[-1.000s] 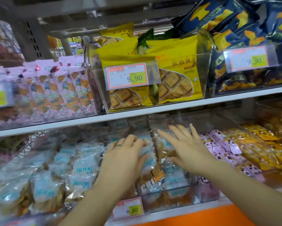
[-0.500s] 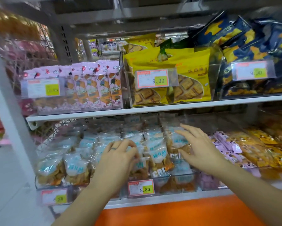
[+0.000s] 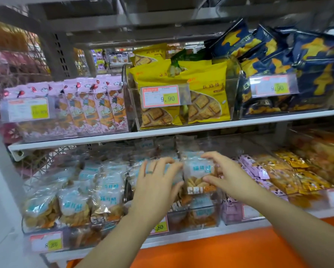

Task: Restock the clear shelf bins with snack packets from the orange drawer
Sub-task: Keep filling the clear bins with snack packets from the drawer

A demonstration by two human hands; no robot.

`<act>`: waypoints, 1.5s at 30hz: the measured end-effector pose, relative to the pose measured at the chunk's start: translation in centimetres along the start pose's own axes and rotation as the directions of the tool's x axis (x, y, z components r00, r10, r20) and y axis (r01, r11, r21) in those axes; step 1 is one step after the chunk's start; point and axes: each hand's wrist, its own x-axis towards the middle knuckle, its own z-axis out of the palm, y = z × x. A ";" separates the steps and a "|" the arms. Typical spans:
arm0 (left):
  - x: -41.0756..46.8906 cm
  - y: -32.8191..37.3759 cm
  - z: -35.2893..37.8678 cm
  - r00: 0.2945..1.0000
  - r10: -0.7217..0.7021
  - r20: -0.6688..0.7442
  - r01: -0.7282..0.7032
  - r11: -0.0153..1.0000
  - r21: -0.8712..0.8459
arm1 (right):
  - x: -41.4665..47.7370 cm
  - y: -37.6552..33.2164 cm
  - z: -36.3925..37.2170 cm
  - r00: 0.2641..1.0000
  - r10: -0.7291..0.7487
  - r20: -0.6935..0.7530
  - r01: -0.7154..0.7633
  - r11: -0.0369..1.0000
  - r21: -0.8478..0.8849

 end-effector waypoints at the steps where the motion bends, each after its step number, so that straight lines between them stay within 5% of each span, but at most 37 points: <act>1: -0.5 -0.1 0.7 0.997 0.016 0.079 -0.026 0.992 0.125 | 0.0 0.6 -0.1 1.000 0.022 0.022 -0.020 0.997 -0.075; 4: -1.4 -1.1 3.0 0.945 -0.040 0.325 -0.057 0.957 0.285 | 0.1 1.9 1.4 0.992 0.082 0.100 -0.054 0.966 -0.253; 8: -0.7 -3.1 2.8 0.930 0.136 0.340 -0.228 0.942 0.246 | 1.0 1.3 2.0 0.988 0.123 0.090 -0.077 0.911 -0.406; 13: 0.6 -6.1 3.8 0.855 0.481 0.191 -0.511 0.845 0.157 | 1.2 0.0 2.5 0.993 0.075 0.090 0.022 0.632 -0.775; 15: 1.2 -6.8 4.0 0.785 0.595 0.175 -0.618 0.769 0.161 | 1.0 0.6 3.0 0.988 0.028 0.151 0.097 0.650 -0.754; 19: 1.5 -7.1 4.0 0.689 0.711 0.141 -0.724 0.663 0.192 | 0.6 1.5 2.1 0.981 -0.125 0.150 0.178 0.889 -0.423; 22: 1.6 -7.4 3.8 0.747 0.649 0.141 -0.664 0.726 0.177 | 1.1 1.6 2.5 0.983 -0.161 0.091 0.182 0.929 -0.323; 28: 0.5 -7.3 3.8 0.750 0.604 0.270 -0.661 0.695 0.281 | 1.1 3.2 3.4 0.973 -0.182 0.142 0.227 0.645 -0.730; 35: -3.0 -5.8 3.5 0.909 0.409 -0.082 -0.351 0.856 0.381 | 0.2 0.1 5.1 0.994 -0.082 0.075 0.111 0.802 -0.586; 39: -5.3 -4.0 4.7 0.994 0.106 0.021 -0.108 0.943 0.316 | 2.0 0.9 6.7 0.999 0.011 0.052 0.028 0.716 -0.697; 45: -2.1 -5.4 4.8 0.967 0.029 0.252 -0.092 0.966 0.241 | 3.1 1.7 6.2 0.976 0.022 0.218 0.143 0.692 -0.707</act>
